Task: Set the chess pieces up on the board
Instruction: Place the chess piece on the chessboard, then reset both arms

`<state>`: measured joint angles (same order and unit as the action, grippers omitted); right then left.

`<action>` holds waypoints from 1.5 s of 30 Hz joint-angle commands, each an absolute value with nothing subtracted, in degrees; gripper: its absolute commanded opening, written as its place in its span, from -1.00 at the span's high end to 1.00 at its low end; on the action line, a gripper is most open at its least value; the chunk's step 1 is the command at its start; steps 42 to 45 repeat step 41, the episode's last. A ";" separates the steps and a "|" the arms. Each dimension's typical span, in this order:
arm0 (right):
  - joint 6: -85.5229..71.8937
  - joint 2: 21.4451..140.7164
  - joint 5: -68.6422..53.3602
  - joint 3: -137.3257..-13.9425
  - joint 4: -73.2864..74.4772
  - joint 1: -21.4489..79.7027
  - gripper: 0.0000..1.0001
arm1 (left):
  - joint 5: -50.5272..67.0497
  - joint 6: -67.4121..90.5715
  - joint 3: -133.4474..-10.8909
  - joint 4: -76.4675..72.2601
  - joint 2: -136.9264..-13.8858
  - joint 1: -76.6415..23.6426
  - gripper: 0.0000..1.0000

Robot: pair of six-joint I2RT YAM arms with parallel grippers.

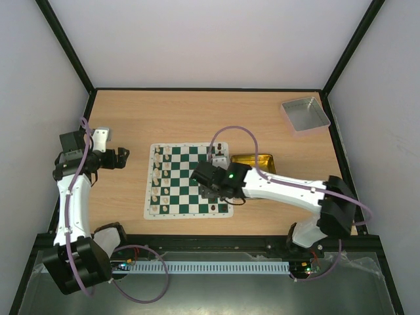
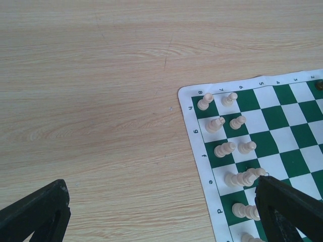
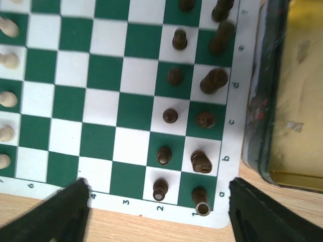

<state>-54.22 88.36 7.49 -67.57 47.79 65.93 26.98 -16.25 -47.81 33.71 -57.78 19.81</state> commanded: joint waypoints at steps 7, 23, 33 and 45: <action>-52.39 76.84 21.43 -62.32 50.43 63.47 -0.65 | 28.51 -17.05 -47.50 33.98 -55.96 19.97 -0.98; -51.20 44.92 10.33 -43.24 39.96 63.61 -0.72 | 30.48 -19.15 -47.26 35.23 -53.77 20.00 -0.98; -51.75 41.47 12.77 -40.74 39.93 63.62 -0.74 | 31.56 -19.95 -47.13 35.60 -52.70 19.97 -0.98; -52.88 40.67 15.07 -40.41 39.58 63.56 -0.75 | 31.63 -20.03 -47.09 35.68 -52.56 20.02 -0.98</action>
